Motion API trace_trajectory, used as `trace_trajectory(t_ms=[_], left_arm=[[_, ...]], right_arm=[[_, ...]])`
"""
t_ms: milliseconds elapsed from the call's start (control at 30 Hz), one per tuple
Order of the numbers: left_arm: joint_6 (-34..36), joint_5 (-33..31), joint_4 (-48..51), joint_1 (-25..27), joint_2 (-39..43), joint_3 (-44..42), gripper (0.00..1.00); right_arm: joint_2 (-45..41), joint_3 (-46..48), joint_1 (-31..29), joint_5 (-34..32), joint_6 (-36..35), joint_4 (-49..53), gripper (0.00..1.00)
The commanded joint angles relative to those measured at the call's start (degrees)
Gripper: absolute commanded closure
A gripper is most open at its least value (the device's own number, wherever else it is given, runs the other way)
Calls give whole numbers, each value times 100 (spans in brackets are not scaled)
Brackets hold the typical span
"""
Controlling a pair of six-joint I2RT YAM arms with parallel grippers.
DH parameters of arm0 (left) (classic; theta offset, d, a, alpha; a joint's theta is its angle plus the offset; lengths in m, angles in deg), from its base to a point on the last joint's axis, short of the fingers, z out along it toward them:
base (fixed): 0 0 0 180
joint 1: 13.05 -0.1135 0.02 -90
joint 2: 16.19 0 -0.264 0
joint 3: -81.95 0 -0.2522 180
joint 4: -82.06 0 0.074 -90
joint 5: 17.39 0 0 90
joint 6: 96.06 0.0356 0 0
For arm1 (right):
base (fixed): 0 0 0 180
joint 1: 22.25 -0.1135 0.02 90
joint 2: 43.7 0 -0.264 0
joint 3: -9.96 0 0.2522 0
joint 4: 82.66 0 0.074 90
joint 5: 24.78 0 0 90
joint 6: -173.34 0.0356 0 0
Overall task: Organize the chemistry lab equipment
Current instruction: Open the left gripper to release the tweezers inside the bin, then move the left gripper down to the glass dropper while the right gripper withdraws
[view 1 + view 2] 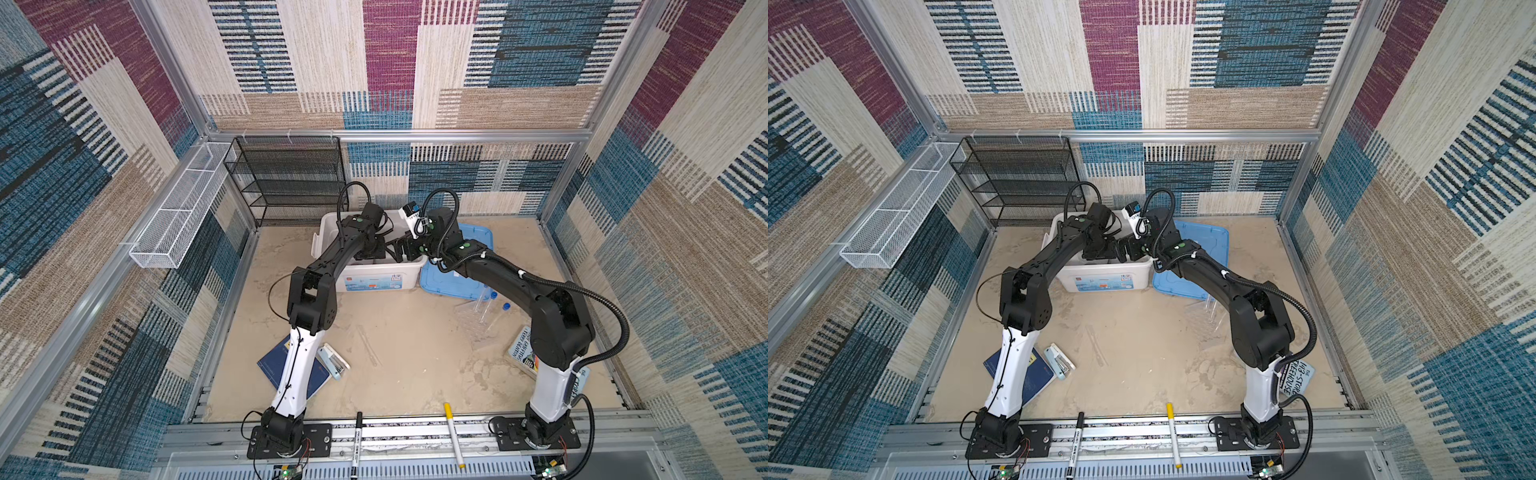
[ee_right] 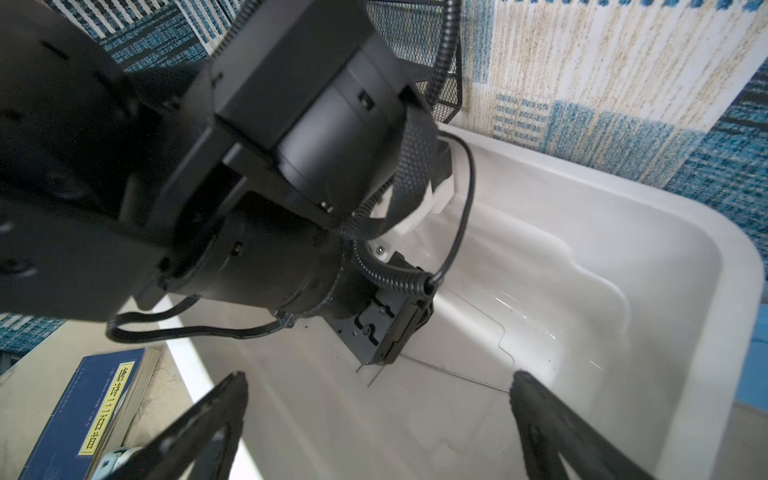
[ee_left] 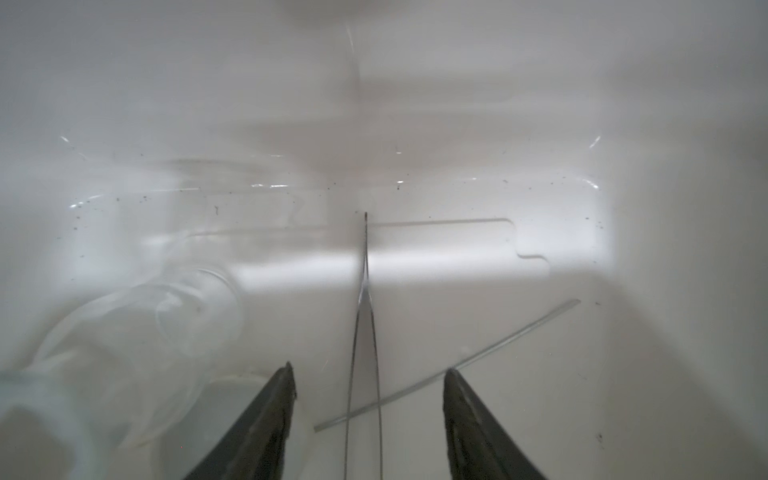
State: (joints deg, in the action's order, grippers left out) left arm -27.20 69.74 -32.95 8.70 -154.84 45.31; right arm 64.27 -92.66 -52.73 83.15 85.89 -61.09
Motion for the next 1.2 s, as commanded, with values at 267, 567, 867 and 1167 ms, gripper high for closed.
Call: trace_trajectory(t_ms=[267, 567, 867, 1167], left_arm=[[-135, 95, -110, 64, 1092, -535, 12], [-197, 540, -645, 256, 2659, -1664, 1], [-636, 947, -1140, 299, 4553, -3530, 1], [-1587, 887, -1123, 348, 5743, -5201, 9]], right_arm=[[-842, 532, -35, -176, 320, -496, 1], [-1848, 1347, -124, -491, 579, -630, 1], [-3014, 2514, -186, -229, 847, -849, 1], [-3282, 3052, -746, -408, 826, -430, 0]])
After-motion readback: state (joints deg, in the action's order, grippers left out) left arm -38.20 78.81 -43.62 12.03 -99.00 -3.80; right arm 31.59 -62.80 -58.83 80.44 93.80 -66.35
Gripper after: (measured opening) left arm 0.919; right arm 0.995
